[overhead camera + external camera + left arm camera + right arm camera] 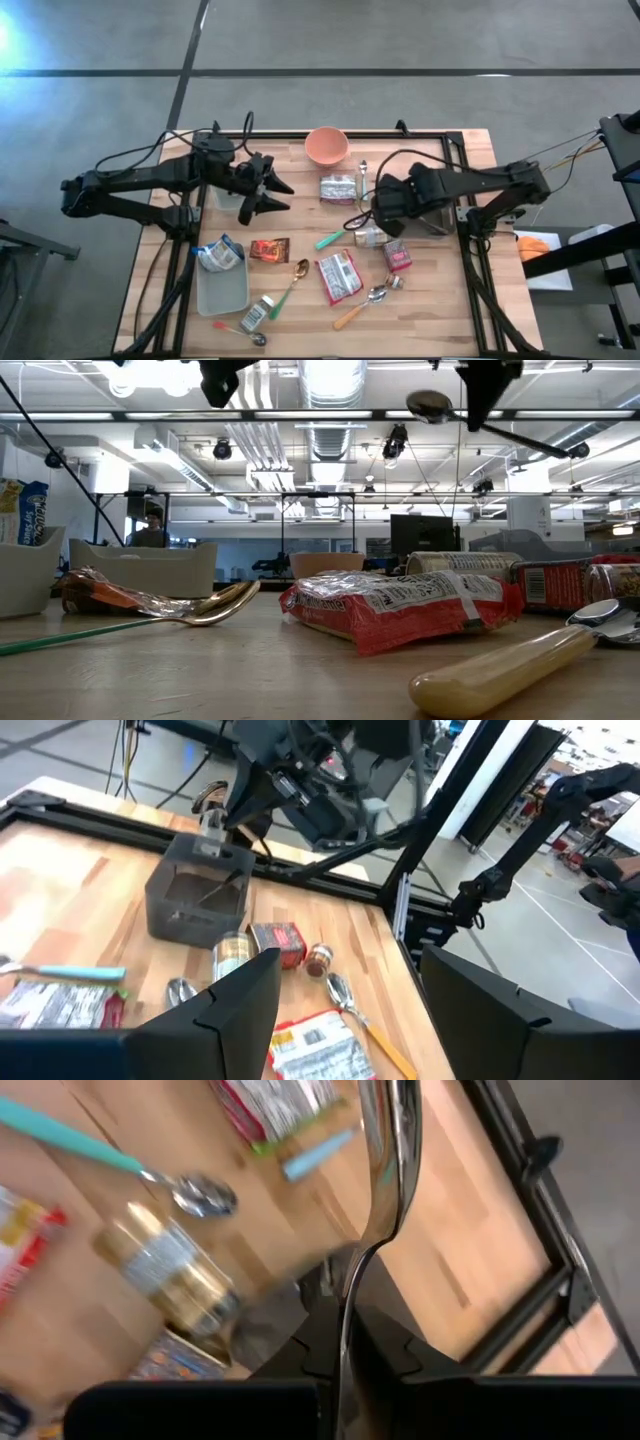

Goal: Pick & Place Food Item
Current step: Put the silver spoon into the black bin

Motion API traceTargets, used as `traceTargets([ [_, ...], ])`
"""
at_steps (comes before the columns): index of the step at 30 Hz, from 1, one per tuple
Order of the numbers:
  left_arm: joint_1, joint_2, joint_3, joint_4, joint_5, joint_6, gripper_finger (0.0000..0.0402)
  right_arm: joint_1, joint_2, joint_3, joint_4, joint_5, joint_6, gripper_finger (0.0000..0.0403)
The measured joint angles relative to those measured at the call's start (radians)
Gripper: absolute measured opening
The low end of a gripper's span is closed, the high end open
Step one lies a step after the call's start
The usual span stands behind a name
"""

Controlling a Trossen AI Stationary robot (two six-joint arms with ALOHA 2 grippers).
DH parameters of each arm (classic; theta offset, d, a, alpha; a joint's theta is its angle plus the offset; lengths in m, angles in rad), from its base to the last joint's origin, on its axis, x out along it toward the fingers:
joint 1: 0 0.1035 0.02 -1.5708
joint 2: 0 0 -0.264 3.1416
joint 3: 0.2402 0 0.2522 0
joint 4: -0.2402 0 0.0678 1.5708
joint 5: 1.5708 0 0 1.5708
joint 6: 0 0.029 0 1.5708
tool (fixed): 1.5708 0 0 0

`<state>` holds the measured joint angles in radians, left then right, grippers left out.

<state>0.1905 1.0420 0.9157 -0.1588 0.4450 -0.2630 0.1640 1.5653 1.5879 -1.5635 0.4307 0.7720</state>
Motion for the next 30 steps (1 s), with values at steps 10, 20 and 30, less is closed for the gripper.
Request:
traceTargets([
  [10, 0.000, -0.016, 0.000, -0.026, 0.062, 0.014, 0.0246, -0.029, -0.208, -0.318, 0.161, -0.100, 0.098, 0.0010],
  [20, 0.000, -0.016, 0.000, -0.022, 0.061, 0.028, 0.0246, -0.083, -0.459, -0.607, 0.291, -0.188, 0.166, 0.0010],
  [30, 0.000, -0.016, 0.000, -0.018, 0.045, 0.031, 0.0246, -0.218, -0.373, -0.727, 0.369, -0.212, -0.037, 0.0010],
])
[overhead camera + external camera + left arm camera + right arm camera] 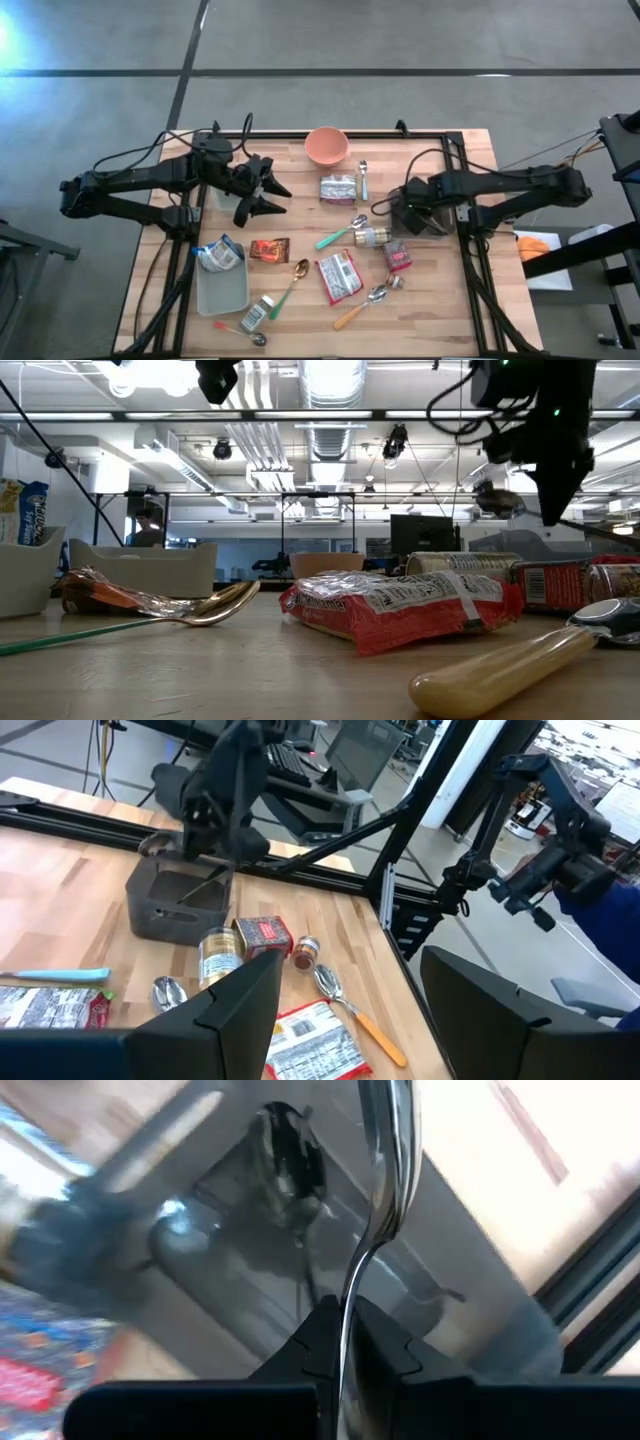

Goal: Pick & Place Food Item
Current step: Put the silver spoon into the black bin

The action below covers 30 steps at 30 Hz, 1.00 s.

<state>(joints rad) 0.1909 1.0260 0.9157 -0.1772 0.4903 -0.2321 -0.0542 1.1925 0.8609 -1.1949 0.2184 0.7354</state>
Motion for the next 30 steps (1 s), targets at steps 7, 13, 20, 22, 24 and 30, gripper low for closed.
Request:
traceTargets([
  [7, 0.000, 0.000, 0.000, -0.001, 0.000, 0.000, 0.0246, -0.026, 0.107, -0.011, -0.003, 0.006, -0.186, 0.0010],
  [13, 0.000, 0.000, -0.001, -0.009, -0.001, 0.026, 0.0246, -0.026, 0.170, -0.011, 0.000, -0.011, -0.287, 0.0010],
  [20, 0.000, 0.001, -0.005, -0.008, -0.001, 0.034, 0.0246, -0.026, 0.245, -0.012, 0.032, -0.022, -0.351, 0.0010],
  [22, 0.000, 0.001, -0.006, -0.015, -0.002, 0.036, 0.0246, -0.029, 0.265, -0.012, 0.037, -0.032, -0.359, 0.0010],
  [24, 0.000, 0.001, -0.006, -0.017, -0.003, 0.042, 0.0246, -0.035, 0.286, -0.012, 0.043, -0.042, -0.366, 0.0010],
  [30, 0.000, 0.001, -0.006, -0.019, -0.003, 0.042, 0.0246, -0.048, 0.337, -0.012, 0.070, -0.063, -0.395, 0.0010],
])
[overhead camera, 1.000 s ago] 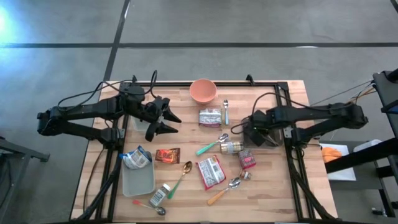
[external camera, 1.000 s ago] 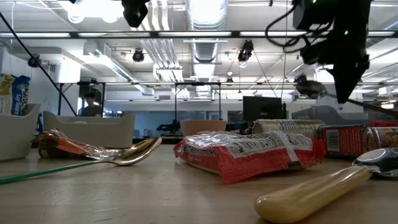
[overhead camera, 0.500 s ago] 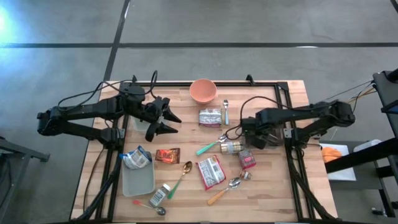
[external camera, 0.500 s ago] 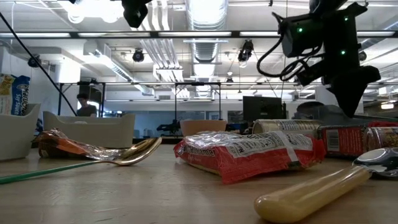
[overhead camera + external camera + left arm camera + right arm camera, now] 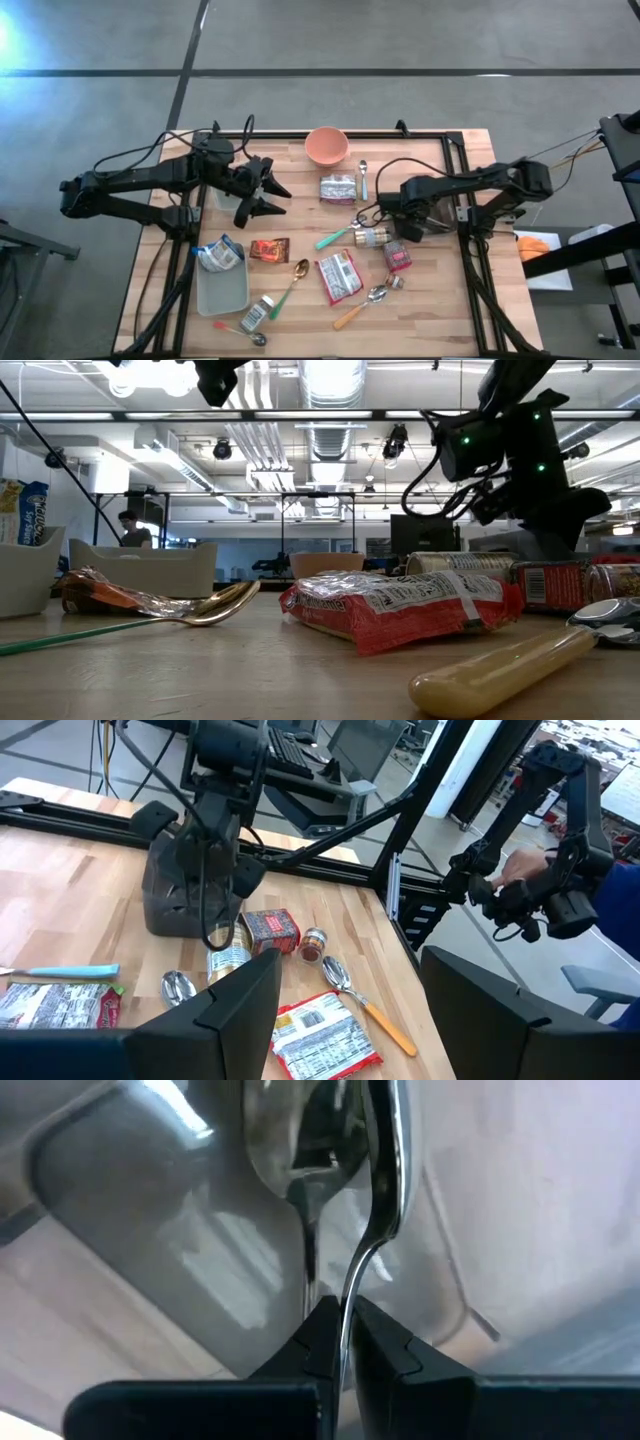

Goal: Pick & Place Food Item
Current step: Put the silver spoon into the black bin

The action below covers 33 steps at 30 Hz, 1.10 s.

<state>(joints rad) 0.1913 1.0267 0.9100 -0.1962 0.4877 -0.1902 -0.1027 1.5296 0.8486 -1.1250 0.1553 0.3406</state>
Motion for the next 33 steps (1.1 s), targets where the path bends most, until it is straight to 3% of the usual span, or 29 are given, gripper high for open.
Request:
traceTargets([
  [33, 0.000, 0.000, 0.000, -0.016, 0.002, 0.000, 0.0246, -0.075, 0.034, 0.000, 0.043, -0.109, -0.008, 0.0010],
])
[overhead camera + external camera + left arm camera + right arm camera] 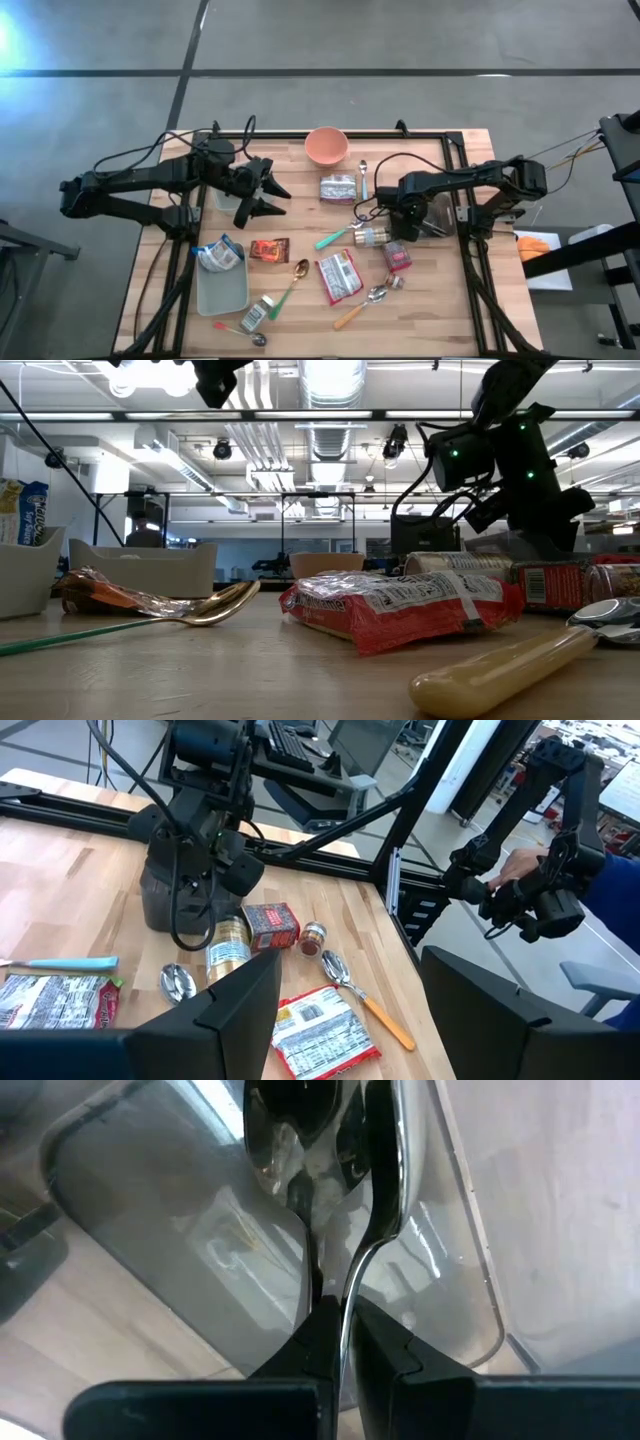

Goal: Pick & Place Food Item
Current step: Put the silver spoon into the black bin, then put the orange seasoning pack into the top gray bin

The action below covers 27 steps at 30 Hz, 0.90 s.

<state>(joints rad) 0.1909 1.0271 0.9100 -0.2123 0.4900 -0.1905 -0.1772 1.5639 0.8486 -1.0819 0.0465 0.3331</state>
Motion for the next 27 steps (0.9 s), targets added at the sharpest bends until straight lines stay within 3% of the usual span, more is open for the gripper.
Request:
traceTargets([
  [10, 0.000, 0.000, 0.000, -0.014, 0.000, 0.000, 0.0246, -0.001, 0.001, -0.001, 0.014, -0.020, 0.012, 0.0026],
  [27, 0.000, 0.000, 0.000, -0.025, 0.000, -0.001, 0.0246, -0.001, 0.002, -0.001, 0.020, -0.016, 0.054, 0.0154],
])
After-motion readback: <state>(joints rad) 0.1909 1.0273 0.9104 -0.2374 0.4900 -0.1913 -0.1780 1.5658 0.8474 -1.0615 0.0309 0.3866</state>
